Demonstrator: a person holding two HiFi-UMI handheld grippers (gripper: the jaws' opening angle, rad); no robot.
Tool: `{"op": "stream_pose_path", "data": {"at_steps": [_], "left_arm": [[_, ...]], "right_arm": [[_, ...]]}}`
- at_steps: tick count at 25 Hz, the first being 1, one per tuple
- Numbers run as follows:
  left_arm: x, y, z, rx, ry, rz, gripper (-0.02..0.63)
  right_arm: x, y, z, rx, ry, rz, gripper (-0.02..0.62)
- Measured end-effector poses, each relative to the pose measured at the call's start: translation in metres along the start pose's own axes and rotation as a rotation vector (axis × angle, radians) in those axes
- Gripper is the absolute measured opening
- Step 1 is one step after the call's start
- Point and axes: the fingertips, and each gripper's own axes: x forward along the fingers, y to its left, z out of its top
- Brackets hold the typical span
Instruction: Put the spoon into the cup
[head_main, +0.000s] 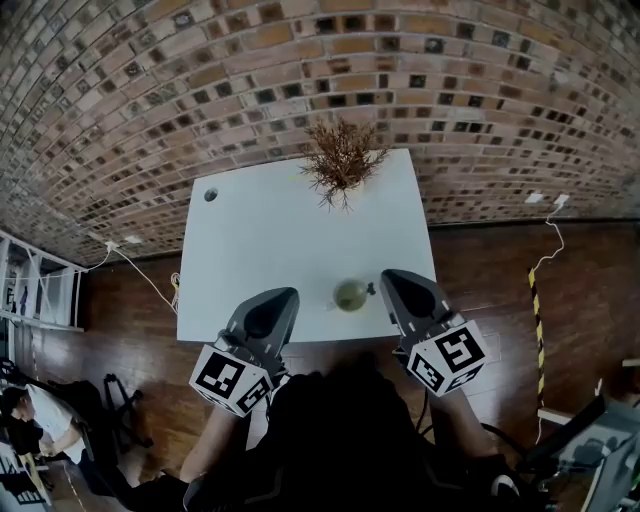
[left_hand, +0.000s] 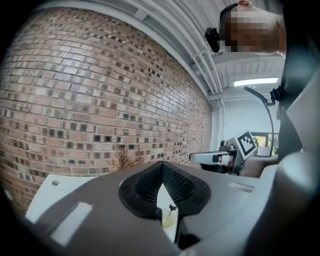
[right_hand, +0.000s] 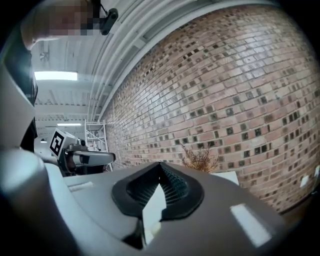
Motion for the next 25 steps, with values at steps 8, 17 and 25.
{"op": "stream_pose_path", "data": {"at_steps": [8, 17, 25], "left_arm": [[-0.061, -0.012, 0.012, 0.026, -0.067, -0.076, -0.006], [-0.148, -0.009, 0.0, -0.015, -0.094, -0.125, -0.006], [-0.17, -0.035, -0.013, -0.039, -0.099, -0.15, -0.006]], "right_arm": [[-0.025, 0.064, 0.013, -0.004, -0.043, -0.057, 0.006], [-0.066, 0.142, 0.007, -0.041, -0.03, -0.157, 0.006], [-0.106, 0.178, 0.003, -0.114, -0.02, -0.172, 0.006]]}}
